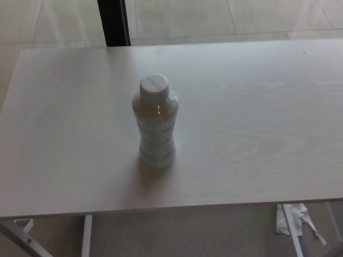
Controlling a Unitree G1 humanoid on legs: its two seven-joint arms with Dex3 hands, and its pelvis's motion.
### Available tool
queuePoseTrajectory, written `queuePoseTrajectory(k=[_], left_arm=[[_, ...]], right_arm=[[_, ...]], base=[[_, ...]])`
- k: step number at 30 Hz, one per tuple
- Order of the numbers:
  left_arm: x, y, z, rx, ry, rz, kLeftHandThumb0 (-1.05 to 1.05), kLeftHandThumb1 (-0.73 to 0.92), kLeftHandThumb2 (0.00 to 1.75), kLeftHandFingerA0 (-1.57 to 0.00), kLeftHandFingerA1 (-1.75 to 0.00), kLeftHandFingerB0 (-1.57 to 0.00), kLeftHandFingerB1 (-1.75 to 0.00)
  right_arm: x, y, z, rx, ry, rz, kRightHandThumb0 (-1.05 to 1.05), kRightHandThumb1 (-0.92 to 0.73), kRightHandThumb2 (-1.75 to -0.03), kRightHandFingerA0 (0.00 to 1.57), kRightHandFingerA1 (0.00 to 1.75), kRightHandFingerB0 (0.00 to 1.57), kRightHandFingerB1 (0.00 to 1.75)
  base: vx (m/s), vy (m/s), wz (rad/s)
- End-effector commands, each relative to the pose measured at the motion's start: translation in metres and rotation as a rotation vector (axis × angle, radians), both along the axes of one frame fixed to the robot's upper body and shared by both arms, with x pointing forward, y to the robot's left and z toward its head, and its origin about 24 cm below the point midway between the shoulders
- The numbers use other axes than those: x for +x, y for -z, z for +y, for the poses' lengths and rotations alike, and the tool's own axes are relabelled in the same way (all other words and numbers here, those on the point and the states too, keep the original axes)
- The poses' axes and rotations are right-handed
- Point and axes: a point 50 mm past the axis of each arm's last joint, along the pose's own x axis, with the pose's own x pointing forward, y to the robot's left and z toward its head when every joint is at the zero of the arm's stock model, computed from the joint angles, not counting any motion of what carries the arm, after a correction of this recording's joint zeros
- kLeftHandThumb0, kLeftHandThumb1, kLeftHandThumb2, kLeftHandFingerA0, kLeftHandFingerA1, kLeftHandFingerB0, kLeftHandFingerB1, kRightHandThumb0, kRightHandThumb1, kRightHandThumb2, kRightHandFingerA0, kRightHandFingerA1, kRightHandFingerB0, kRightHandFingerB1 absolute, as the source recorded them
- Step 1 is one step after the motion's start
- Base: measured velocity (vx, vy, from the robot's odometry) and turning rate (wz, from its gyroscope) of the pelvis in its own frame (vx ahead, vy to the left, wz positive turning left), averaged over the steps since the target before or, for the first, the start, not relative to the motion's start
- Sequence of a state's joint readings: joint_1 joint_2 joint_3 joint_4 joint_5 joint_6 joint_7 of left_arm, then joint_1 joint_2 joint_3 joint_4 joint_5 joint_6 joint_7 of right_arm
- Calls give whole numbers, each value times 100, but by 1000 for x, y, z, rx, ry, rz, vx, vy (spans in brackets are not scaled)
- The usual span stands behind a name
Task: Pick up a bottle and hand it
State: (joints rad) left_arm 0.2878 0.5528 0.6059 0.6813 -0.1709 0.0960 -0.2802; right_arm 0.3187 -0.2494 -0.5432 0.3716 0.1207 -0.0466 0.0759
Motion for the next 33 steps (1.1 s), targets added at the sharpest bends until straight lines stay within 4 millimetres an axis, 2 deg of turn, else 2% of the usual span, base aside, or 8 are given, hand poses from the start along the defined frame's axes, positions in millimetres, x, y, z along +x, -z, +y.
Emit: queuePoseTrajectory(k=[1, 2, 3, 4, 20, 22, 31, 33], left_arm=[[16, -40, 14, 18, -33, -208, -85, 41, 54, -134, -91, -38, -60], [23, -50, 18, 43, -48, -242, -92, 42, 55, -140, -86, -27, -60], [29, -57, 20, 65, -48, -266, -95, 34, 68, -49, -106, -26, -61], [35, -62, 19, 76, -40, -281, -95, 34, 81, -39, -85, -22, -60], [181, -144, -82, 144, 581, -516, -78, 55, 58, -19, -44, -16, -29], [200, -150, -116, 167, 711, -522, -39, 23, 89, -4, -53, 0, -50], [214, -143, -171, 99, 880, -498, -75, 54, 58, -9, -47, -12, -29], [216, -140, -185, 88, 916, -482, -40, 22, 89, -5, -54, 0, -49]], right_arm=[[-2, -16, -12, 38, 50, -115, -73, -61, -61, 124, 164, 26, 50], [-2, -16, -11, 42, 47, -114, -72, -61, -61, 122, 166, 26, 50], [-2, -16, -10, 44, 46, -120, -78, -48, -82, 132, 151, 21, 54], [-2, -17, -10, 47, 45, -123, -78, -48, -81, 131, 152, 22, 54], [10, -19, -8, 37, 25, -129, -77, -49, -82, 131, 149, 22, 54], [12, -21, -8, 45, 34, -142, -80, -48, -81, 130, 151, 26, 56], [15, -23, -10, 69, 40, -141, -78, -47, -82, 136, 152, 27, 57], [14, -22, -11, 66, 42, -136, -70, -59, -61, 129, 163, 30, 51]], base=[[0, 0, 0], [0, 0, 0], [0, 0, 0], [0, 0, 0], [0, 0, 0], [0, 0, 0], [0, 0, 0], [0, 0, 0]])
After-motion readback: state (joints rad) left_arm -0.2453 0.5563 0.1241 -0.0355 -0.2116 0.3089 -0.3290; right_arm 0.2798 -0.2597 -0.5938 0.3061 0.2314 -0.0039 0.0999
